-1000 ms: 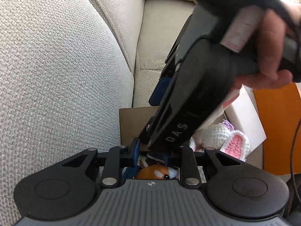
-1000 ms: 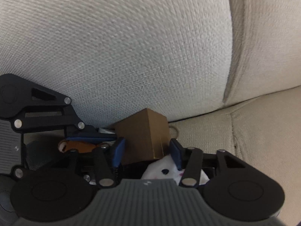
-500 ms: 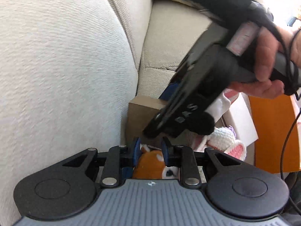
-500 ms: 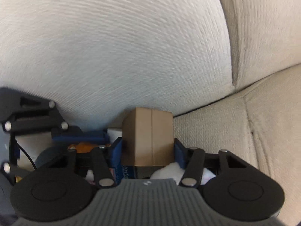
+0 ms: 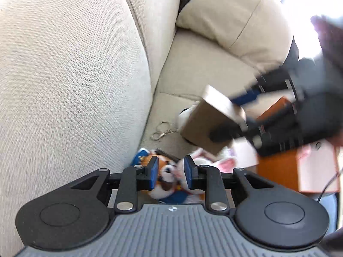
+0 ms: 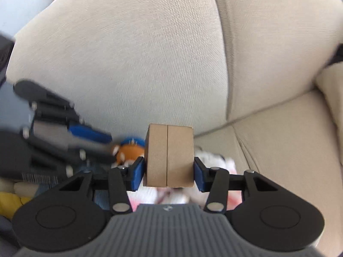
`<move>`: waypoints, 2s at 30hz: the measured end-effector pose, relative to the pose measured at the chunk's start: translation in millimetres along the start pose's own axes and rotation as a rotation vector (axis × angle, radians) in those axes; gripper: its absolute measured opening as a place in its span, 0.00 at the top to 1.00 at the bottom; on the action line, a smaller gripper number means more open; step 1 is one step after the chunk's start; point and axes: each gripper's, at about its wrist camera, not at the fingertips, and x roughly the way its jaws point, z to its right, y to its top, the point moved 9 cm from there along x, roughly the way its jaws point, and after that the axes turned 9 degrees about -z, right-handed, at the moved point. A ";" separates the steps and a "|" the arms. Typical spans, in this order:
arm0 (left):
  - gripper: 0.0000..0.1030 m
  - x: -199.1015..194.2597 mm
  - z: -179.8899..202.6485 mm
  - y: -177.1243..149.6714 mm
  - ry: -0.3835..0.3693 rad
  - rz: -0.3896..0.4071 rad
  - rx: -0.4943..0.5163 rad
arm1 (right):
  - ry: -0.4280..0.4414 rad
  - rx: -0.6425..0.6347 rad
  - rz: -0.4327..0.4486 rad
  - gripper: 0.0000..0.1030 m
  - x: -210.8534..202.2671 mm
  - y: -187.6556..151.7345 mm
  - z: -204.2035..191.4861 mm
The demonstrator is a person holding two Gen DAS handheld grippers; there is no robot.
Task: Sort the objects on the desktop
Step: 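Grasp the brown box with the left gripper while the right gripper releases it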
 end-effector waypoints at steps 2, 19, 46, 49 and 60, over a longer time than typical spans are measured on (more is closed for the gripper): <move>0.72 -5.5 7.5 -4.2 -0.017 0.012 -0.021 | -0.089 0.048 0.008 0.52 -5.0 -18.6 -0.8; 0.71 95.7 88.3 58.5 -0.229 -0.095 -0.102 | -0.156 0.346 -0.021 0.51 26.1 -102.0 42.1; 0.40 132.9 116.4 63.7 -0.033 -0.187 -0.028 | 0.113 0.371 0.042 0.45 23.4 -116.1 30.2; 0.39 135.7 115.4 61.9 -0.048 -0.193 -0.033 | 0.104 0.341 0.033 0.46 18.9 -117.5 26.6; 0.47 96.8 107.0 75.0 -0.081 -0.094 -0.003 | -0.097 0.256 -0.017 0.46 -2.9 -120.2 34.6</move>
